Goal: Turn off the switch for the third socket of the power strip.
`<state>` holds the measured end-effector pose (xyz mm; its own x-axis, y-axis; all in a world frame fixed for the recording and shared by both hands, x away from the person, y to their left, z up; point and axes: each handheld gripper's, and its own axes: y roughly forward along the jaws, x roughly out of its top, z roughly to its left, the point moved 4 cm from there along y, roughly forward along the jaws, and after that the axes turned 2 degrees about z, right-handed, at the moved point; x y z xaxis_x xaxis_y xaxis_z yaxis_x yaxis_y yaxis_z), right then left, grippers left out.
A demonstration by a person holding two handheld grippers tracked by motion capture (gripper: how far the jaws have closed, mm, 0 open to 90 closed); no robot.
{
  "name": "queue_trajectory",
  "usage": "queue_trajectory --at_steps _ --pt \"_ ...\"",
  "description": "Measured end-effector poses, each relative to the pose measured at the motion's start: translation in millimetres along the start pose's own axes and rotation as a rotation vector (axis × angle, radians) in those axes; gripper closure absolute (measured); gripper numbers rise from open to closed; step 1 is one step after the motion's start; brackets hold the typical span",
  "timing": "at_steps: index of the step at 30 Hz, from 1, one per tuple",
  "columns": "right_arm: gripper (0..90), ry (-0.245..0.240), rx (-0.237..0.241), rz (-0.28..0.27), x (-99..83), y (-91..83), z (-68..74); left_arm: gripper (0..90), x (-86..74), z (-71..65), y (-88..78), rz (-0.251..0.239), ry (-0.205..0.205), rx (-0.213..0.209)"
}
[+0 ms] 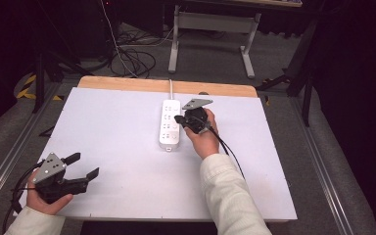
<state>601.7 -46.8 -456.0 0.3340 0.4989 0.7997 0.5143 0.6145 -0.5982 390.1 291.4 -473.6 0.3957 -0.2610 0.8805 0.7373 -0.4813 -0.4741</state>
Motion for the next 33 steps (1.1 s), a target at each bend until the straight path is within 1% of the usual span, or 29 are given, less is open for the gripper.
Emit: queue_trajectory --at_steps 5,6,13,23,26,27,29,33 --pt "90.0 0.004 -0.002 0.005 -2.3 4.9 -0.8 18.0 -0.2 -0.4 0.6 0.001 -0.007 -0.003" --pt "90.0 0.015 0.000 0.009 -3.7 7.5 -0.7 18.0 -0.3 -0.4 0.8 0.000 -0.008 -0.001" --pt "90.0 0.041 0.015 0.027 -8.3 15.5 0.2 17.9 -0.3 -0.2 1.0 0.003 -0.006 -0.003" --pt "90.0 0.054 0.013 0.050 -12.0 21.3 0.2 18.0 -0.3 0.1 1.2 0.006 -0.001 -0.004" --pt "90.0 0.066 0.008 0.054 -13.0 22.4 -0.1 18.0 -0.4 0.0 1.2 0.008 -0.001 -0.005" --pt "90.0 0.080 0.009 0.055 -13.6 23.0 0.1 18.0 -0.4 0.0 1.2 0.009 -0.001 -0.007" --pt "90.0 0.090 0.008 0.058 -14.0 23.7 0.2 18.0 -0.4 0.0 1.3 0.009 -0.001 -0.007" --pt "90.0 0.094 0.008 0.062 -14.5 25.4 0.9 18.0 -0.5 0.0 1.4 0.010 0.000 -0.007"
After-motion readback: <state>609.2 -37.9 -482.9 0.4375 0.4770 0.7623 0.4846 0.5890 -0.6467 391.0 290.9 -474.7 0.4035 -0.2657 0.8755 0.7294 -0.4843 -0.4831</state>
